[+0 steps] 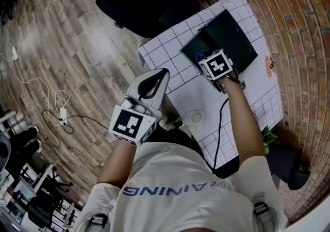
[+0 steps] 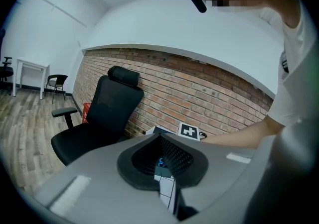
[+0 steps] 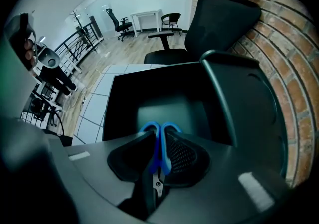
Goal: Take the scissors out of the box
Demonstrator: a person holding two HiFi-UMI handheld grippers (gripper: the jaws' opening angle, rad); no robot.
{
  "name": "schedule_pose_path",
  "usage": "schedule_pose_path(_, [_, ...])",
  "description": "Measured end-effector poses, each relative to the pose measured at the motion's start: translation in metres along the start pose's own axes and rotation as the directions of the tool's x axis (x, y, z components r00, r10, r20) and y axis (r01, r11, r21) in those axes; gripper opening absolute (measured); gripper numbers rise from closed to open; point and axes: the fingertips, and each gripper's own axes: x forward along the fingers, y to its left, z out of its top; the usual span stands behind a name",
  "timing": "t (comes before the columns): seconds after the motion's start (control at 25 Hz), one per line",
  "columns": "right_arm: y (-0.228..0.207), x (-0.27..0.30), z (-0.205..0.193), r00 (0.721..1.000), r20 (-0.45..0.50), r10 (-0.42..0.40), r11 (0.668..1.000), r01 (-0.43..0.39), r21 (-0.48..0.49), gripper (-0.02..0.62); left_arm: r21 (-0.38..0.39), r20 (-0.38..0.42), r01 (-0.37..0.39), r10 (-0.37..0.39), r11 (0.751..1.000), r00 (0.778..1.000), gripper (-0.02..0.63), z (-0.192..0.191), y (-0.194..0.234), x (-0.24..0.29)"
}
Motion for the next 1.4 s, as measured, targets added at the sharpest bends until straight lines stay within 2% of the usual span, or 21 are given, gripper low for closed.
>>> schedule_pose_path(0.28, [-0.001,-0.005,0.002,0.999,0.029,-0.017,1.0,0.016,0.027,0.094,0.004,-0.005,0.007,-0.007,1.0,1.0,0.002,0.006,0.001,-0.001])
schedule_pose_path(0.48, [0.0,-0.037,0.011,0.991,0.135,-0.024,0.997,0.014,0.078,0.094,0.026,0.003,0.013,-0.013,1.0,1.0,0.002,0.018,-0.003,-0.003])
schedule_pose_path(0.64, [0.0,-0.08,0.021,0.968,0.241,-0.062,0.993,0.034,0.117,0.094,0.046,0.023,0.016,-0.017,0.999,1.0,0.002,0.032,-0.006,-0.005])
schedule_pose_path(0.76, [-0.004,-0.118,0.021,0.938,0.326,-0.116,0.985,0.067,0.156,0.094,0.071,0.047,0.033,-0.036,0.997,0.998,0.002,0.045,-0.017,-0.002])
schedule_pose_path(0.88, [-0.01,-0.162,0.015,0.894,0.413,-0.174,0.973,0.093,0.209,0.094,0.108,0.062,0.072,-0.079,0.992,0.995,0.002,0.058,-0.038,0.003])
schedule_pose_path(1.0, [-0.017,-0.214,0.003,0.837,0.493,-0.238,0.956,0.113,0.271,0.094,0.146,0.079,0.125,-0.137,0.981,0.987,0.002,0.073,-0.068,0.01])
schedule_pose_path(1.28, [-0.037,-0.343,-0.056,0.655,0.615,-0.439,0.878,0.167,0.448,0.094,0.229,0.107,0.258,-0.287,0.939,0.952,0.002,0.108,-0.152,0.026])
schedule_pose_path(1.4, [-0.046,-0.391,-0.097,0.568,0.624,-0.537,0.821,0.18,0.542,0.094,0.269,0.113,0.322,-0.362,0.908,0.926,0.002,0.123,-0.191,0.036])
